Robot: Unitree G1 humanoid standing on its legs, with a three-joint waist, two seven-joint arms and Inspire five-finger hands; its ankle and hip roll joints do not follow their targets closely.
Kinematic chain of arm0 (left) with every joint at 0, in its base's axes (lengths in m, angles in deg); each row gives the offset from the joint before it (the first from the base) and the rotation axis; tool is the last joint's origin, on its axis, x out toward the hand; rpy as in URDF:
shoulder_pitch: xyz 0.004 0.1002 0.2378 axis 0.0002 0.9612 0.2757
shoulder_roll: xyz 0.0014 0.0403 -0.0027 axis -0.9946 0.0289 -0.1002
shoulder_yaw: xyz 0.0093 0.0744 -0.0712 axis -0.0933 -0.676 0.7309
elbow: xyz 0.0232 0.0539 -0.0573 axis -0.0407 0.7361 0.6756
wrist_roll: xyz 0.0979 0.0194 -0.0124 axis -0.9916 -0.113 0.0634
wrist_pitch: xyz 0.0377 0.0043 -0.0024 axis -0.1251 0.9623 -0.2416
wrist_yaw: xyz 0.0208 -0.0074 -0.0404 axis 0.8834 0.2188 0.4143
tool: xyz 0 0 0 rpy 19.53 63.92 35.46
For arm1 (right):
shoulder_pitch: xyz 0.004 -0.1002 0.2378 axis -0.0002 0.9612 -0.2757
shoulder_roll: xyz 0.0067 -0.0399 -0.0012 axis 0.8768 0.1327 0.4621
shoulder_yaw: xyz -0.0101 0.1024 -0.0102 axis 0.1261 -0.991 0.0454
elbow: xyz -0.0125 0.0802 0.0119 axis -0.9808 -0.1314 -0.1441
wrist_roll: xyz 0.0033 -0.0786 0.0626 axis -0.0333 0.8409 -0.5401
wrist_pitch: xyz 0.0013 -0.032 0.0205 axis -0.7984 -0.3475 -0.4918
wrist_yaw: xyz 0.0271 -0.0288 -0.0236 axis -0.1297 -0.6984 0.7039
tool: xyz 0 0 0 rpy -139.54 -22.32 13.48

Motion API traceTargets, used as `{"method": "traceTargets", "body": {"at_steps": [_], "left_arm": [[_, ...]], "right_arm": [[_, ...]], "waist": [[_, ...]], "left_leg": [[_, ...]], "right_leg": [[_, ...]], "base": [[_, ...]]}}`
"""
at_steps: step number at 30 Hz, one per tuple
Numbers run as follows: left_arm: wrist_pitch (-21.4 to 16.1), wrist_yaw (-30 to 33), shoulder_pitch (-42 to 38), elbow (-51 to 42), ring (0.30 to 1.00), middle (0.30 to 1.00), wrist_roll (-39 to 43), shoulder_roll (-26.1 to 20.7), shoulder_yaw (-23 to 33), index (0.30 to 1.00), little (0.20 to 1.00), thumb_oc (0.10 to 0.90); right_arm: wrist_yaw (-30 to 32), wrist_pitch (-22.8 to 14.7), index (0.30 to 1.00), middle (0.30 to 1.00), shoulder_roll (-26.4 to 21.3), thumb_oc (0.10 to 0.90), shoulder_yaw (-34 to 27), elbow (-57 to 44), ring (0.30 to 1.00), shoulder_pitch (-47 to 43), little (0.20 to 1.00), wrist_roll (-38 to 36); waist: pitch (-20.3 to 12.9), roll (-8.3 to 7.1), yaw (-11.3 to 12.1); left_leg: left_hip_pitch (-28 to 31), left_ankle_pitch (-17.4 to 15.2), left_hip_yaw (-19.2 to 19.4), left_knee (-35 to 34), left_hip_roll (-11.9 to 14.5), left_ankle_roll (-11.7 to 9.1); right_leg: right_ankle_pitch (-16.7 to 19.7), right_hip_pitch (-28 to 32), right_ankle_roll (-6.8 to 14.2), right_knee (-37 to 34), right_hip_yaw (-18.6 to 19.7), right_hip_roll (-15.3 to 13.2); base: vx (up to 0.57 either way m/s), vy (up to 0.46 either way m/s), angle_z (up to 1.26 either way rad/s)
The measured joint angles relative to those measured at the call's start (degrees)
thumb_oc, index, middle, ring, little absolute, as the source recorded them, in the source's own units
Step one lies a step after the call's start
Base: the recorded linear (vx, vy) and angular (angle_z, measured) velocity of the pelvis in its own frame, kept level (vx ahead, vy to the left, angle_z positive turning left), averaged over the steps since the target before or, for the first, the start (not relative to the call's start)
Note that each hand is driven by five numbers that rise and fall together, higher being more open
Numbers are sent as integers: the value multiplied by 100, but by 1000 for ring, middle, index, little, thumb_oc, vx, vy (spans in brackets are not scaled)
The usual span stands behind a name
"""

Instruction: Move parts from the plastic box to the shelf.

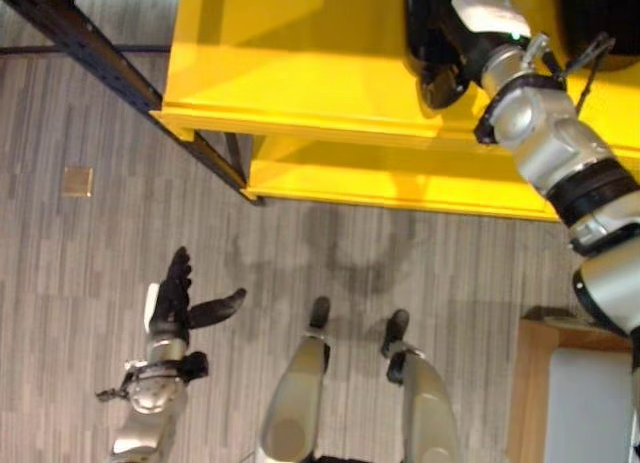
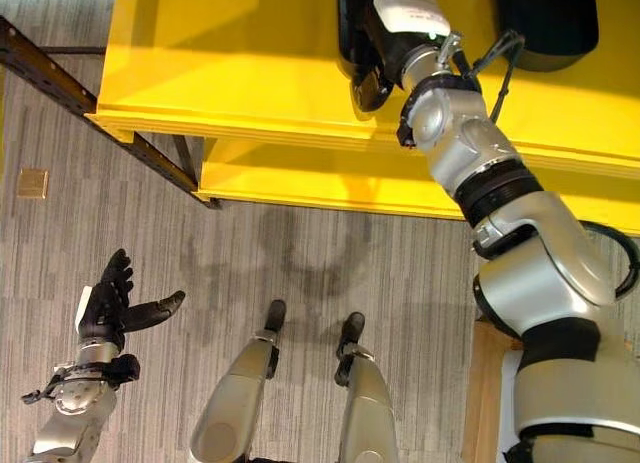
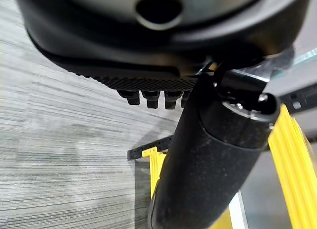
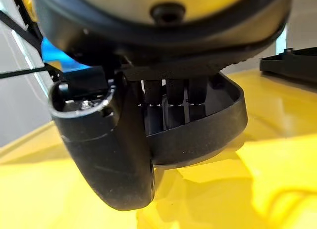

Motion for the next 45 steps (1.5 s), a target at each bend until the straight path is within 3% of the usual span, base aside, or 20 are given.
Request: {"method": "traceTargets", "body": {"at_steps": [17, 37, 38, 39, 40, 45], "left_arm": [[-21, -2, 23, -57, 1000, 1000, 18, -1, 14, 1000, 1000, 900], [-97, -5, 35, -78, 1000, 1000, 28, -1, 17, 1000, 1000, 900], [-97, -5, 35, -79, 1000, 1000, 29, -2, 19, 1000, 1000, 900], [-97, -5, 35, -79, 1000, 1000, 29, -1, 20, 1000, 1000, 900], [-97, -6, 35, -79, 1000, 1000, 29, -1, 20, 1000, 1000, 900], [-96, -4, 34, -81, 1000, 1000, 37, -7, 22, 1000, 1000, 900]], "right_arm": [[-50, -108, 300, 300, -17, 400, -3, 627, 300, -120, 300, -29], [20, -33, 300, 300, 7, 400, -12, 1129, 300, -186, 300, -532], [20, -33, 393, 393, 7, 467, -12, 1135, 393, -187, 393, -532], [20, -34, 846, 846, 7, 790, -12, 1142, 846, -187, 846, -532], [21, -35, 1000, 1000, 7, 900, -12, 1147, 1000, -187, 1000, -532], [23, -10, 1000, 1000, -1, 900, -12, 1072, 1000, -192, 1000, -531]], "waist": [[-9, 34, 278], [-14, 65, 407], [-14, 65, 413], [-14, 64, 416], [-14, 65, 416], [-15, 66, 406]], "left_leg": [[-1, 48, -180, -26, -82, 3], [34, 93, -303, -26, -119, 8], [34, 97, -306, -26, -124, 8], [33, 100, -312, -27, -128, 9], [33, 102, -317, -27, -135, 8], [30, 103, -319, -54, -170, 11]], "right_leg": [[-1, 108, 2, -62, -170, -84], [5, 229, 11, -102, -303, -116], [4, 230, 12, -99, -306, -120], [4, 233, 12, -99, -311, -123], [4, 235, 12, -100, -314, -128], [6, 236, 19, -114, -315, -160]], "base": [[3, 7, 6], [0, 0, 2], [-3, 5, 3], [1, 11, 3], [2, 15, 3], [0, 0, 0]]}}
